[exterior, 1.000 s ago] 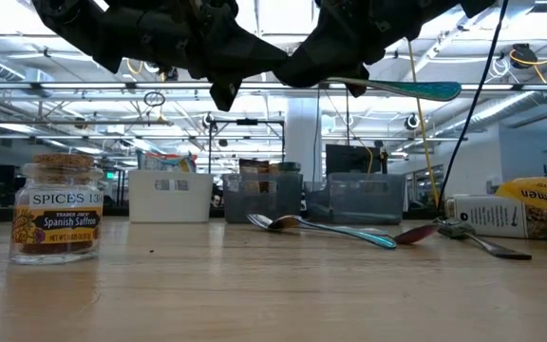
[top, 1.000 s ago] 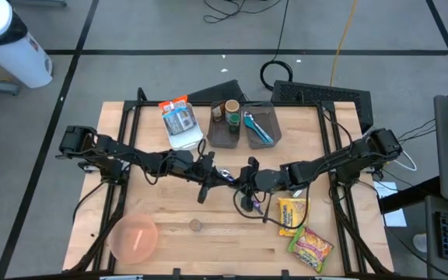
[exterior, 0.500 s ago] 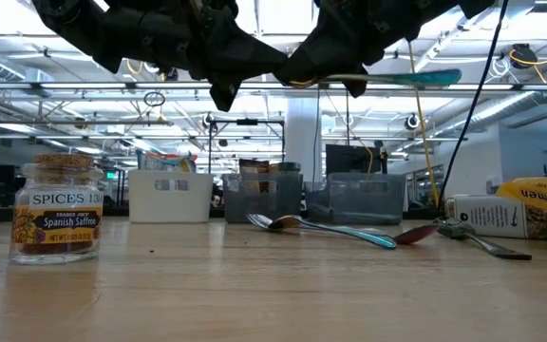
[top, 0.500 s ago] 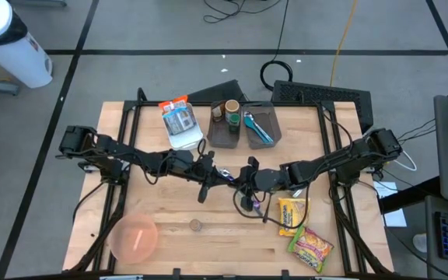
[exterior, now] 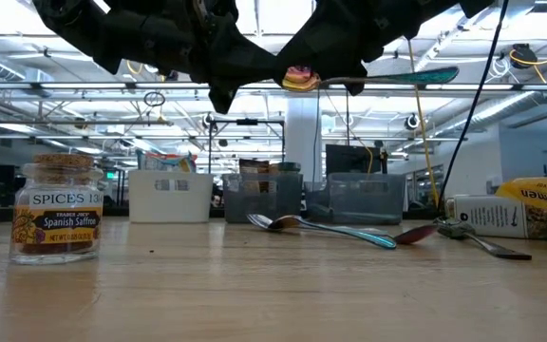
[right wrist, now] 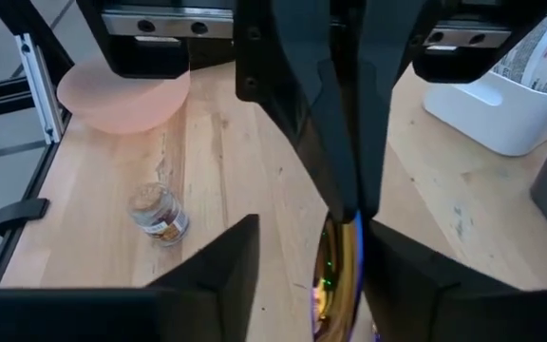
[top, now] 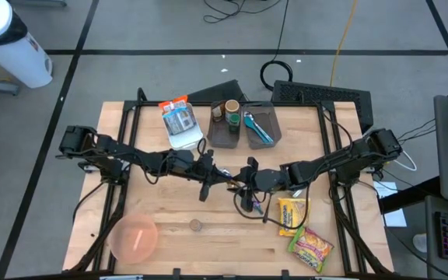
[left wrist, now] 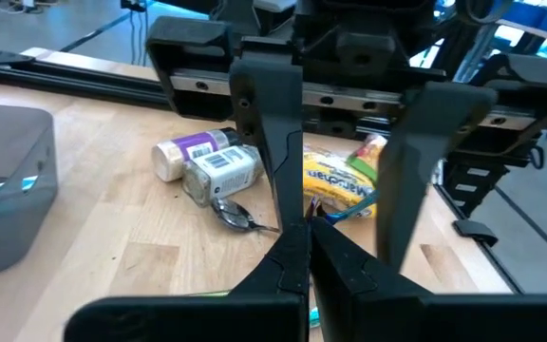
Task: Pick & Place Food Item
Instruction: Put the middle purple spoon into the right black bin
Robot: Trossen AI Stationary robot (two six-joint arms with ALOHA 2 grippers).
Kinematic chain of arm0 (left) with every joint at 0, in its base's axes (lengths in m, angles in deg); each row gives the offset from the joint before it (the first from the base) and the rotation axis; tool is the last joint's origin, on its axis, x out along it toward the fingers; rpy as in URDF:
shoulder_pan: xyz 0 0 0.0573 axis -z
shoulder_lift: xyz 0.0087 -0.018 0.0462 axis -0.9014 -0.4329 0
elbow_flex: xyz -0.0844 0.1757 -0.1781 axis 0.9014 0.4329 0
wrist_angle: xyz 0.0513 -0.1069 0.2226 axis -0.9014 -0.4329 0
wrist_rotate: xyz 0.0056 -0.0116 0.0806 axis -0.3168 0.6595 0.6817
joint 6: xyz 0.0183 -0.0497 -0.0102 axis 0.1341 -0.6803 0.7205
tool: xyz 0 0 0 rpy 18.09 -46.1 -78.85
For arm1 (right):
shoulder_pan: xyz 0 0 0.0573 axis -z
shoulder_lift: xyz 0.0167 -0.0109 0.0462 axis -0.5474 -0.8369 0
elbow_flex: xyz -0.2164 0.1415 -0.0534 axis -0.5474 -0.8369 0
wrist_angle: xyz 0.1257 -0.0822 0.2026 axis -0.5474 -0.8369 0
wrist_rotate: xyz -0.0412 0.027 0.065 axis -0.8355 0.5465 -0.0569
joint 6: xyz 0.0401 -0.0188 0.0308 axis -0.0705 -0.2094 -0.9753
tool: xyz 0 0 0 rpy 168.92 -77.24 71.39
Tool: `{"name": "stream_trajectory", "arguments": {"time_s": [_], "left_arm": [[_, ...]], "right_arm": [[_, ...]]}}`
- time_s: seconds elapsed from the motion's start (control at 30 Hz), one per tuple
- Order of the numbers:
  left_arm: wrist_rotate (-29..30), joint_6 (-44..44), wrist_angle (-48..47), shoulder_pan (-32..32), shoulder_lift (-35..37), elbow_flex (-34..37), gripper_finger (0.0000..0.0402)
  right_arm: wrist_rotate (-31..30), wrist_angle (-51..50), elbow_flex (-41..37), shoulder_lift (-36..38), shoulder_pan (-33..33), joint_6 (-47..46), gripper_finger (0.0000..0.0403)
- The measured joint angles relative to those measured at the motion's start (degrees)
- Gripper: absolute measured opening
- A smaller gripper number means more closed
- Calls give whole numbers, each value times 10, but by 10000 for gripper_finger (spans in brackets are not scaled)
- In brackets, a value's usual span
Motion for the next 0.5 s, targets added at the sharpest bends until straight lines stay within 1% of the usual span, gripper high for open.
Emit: {"name": "stream_trajectory", "arguments": {"time_s": [0.1,0.23,0.37,0.5], "left_arm": [[8,0,-7,0,0,0,0],[13,0,-15,-1,-1,1,0],[34,0,-28,-1,-3,2,0],[45,0,-58,-8,-2,-7,0]], "right_arm": [[0,-5,0,0,2,0,189],[-1,-20,0,5,5,8,210],[-3,-16,2,7,13,16,219],[-4,-20,2,15,14,38,218]]}}
